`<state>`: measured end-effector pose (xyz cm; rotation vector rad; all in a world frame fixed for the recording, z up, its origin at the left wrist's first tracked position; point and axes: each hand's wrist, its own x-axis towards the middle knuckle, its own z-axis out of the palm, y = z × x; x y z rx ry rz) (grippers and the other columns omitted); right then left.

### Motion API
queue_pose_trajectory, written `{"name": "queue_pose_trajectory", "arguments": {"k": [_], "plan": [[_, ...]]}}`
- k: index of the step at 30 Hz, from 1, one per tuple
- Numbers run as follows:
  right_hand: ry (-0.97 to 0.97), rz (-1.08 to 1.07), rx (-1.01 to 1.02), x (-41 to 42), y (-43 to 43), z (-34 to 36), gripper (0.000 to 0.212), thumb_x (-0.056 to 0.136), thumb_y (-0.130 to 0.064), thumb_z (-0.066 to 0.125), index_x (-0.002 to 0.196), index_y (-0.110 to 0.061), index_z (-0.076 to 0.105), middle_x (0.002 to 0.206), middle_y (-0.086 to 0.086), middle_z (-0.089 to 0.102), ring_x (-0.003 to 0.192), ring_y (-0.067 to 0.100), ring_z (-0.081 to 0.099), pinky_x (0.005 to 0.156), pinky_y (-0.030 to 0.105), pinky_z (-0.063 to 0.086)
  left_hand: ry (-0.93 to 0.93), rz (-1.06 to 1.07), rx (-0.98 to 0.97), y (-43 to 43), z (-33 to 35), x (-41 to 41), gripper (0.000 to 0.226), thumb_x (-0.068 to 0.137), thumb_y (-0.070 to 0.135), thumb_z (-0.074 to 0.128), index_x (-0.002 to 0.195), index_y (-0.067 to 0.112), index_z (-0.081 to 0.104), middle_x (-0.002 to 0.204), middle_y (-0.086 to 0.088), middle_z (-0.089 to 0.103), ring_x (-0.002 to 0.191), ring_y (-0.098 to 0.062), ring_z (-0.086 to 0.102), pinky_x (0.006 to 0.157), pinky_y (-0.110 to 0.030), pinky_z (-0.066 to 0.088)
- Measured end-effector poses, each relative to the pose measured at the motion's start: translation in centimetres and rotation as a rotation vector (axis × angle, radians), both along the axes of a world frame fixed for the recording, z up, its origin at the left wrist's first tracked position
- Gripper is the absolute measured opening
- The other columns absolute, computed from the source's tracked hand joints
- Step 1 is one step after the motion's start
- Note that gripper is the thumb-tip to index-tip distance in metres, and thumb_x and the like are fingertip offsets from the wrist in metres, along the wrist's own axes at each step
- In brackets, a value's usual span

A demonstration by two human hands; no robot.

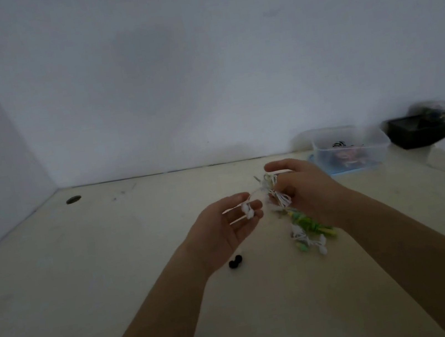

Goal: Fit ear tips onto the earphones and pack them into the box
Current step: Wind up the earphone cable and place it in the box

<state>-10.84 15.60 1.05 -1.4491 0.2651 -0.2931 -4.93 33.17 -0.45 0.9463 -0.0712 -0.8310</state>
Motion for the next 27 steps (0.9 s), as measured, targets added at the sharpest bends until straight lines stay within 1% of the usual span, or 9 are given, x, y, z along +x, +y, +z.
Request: {"name": "queue_pose_trajectory", "arguments": {"k": [2, 4, 7, 10, 13, 15, 20, 23, 27], "plan": [[0.057, 0.020, -0.021, -0.5, 0.8, -0.5, 0.043, 0.085, 0.012, 0.042, 0.118, -0.004, 0.063, 0.095, 0.023, 0.058, 0.078, 0.030, 0.056, 0.057, 0.029, 0.054, -0.052, -0.015, 0.027, 1.1, -0.4, -0.2, 0.028, 0.091, -0.002, 0.056, 0.118, -0.005, 0.061, 0.110, -0.024, 0.070, 0.086, -0.029, 0.072, 0.075, -0.031, 0.062], [0.111, 0.069, 0.060, -0.8, 1.5, -0.8, 0.047, 0.082, 0.013, 0.037, 0.116, -0.006, 0.064, 0.099, 0.021, 0.059, 0.074, 0.028, 0.056, 0.055, 0.031, 0.052, -0.143, -0.028, 0.077, 1.5, -0.6, -0.4, 0.026, 0.091, -0.008, 0.057, 0.116, -0.003, 0.062, 0.109, -0.022, 0.071, 0.088, -0.026, 0.071, 0.077, -0.028, 0.061], [0.190, 0.171, 0.101, -1.3, 2.4, -0.9, 0.041, 0.086, 0.004, 0.040, 0.114, -0.012, 0.066, 0.101, 0.016, 0.062, 0.076, 0.025, 0.059, 0.056, 0.031, 0.050, -0.234, -0.023, 0.108, 1.7, -0.8, -0.5, 0.024, 0.089, -0.008, 0.061, 0.113, -0.004, 0.065, 0.105, -0.019, 0.072, 0.088, -0.023, 0.071, 0.076, -0.025, 0.060], [0.163, 0.188, -0.023, -1.6, 2.6, -1.2, 0.017, 0.096, -0.015, 0.059, 0.109, -0.009, 0.067, 0.095, 0.013, 0.065, 0.076, 0.023, 0.062, 0.059, 0.032, 0.053, -0.346, -0.019, 0.151, 1.4, -1.0, -0.4, 0.026, 0.088, -0.004, 0.066, 0.114, -0.005, 0.066, 0.103, -0.018, 0.072, 0.089, -0.022, 0.071, 0.077, -0.024, 0.058], [0.095, 0.160, -0.234, -1.6, 2.3, -1.7, 0.022, 0.092, -0.019, 0.069, 0.105, -0.002, 0.064, 0.090, 0.013, 0.068, 0.069, 0.018, 0.065, 0.060, 0.028, 0.055, -0.478, 0.004, 0.238, 1.2, -0.9, -0.5, 0.026, 0.083, -0.002, 0.073, 0.109, -0.004, 0.069, 0.102, -0.017, 0.074, 0.091, -0.024, 0.073, 0.081, -0.027, 0.058], [0.081, 0.182, -0.280, -1.5, 1.9, -1.8, 0.020, 0.091, -0.018, 0.070, 0.104, -0.004, 0.064, 0.089, 0.012, 0.070, 0.069, 0.018, 0.066, 0.060, 0.028, 0.054, -0.591, 0.012, 0.321, 1.1, -0.6, -0.6, 0.026, 0.081, 0.002, 0.077, 0.106, 0.000, 0.071, 0.099, -0.015, 0.075, 0.092, -0.025, 0.074, 0.081, -0.028, 0.058], [0.066, 0.233, -0.379, -1.6, 1.3, -1.8, 0.017, 0.091, -0.023, 0.071, 0.103, -0.010, 0.067, 0.085, 0.009, 0.072, 0.066, 0.017, 0.065, 0.056, 0.027, 0.052, -0.913, 0.043, 0.472, 0.7, -0.3, -0.8, 0.022, 0.076, 0.005, 0.082, 0.096, 0.009, 0.074, 0.090, -0.003, 0.077, 0.083, -0.016, 0.074, 0.074, -0.022, 0.059], [0.041, 0.236, -0.337, -1.4, 1.0, -2.2, 0.017, 0.089, -0.014, 0.072, 0.102, -0.006, 0.066, 0.075, 0.008, 0.070, 0.062, 0.015, 0.062, 0.056, 0.026, 0.051, -1.024, 0.050, 0.525, 0.2, -0.4, -0.5, 0.026, 0.072, 0.005, 0.085, 0.094, 0.009, 0.072, 0.091, -0.003, 0.076, 0.079, -0.018, 0.075, 0.074, -0.026, 0.060], [0.046, 0.148, -0.153, -0.7, 0.6, -2.8, 0.011, 0.091, -0.005, 0.066, 0.100, 0.000, 0.068, 0.075, 0.016, 0.063, 0.062, 0.020, 0.057, 0.055, 0.029, 0.050, -1.030, 0.021, 0.583, 0.3, -0.8, -0.1, 0.030, 0.077, 0.017, 0.084, 0.101, 0.014, 0.068, 0.093, 0.000, 0.075, 0.080, -0.014, 0.074, 0.074, -0.025, 0.060]]}}
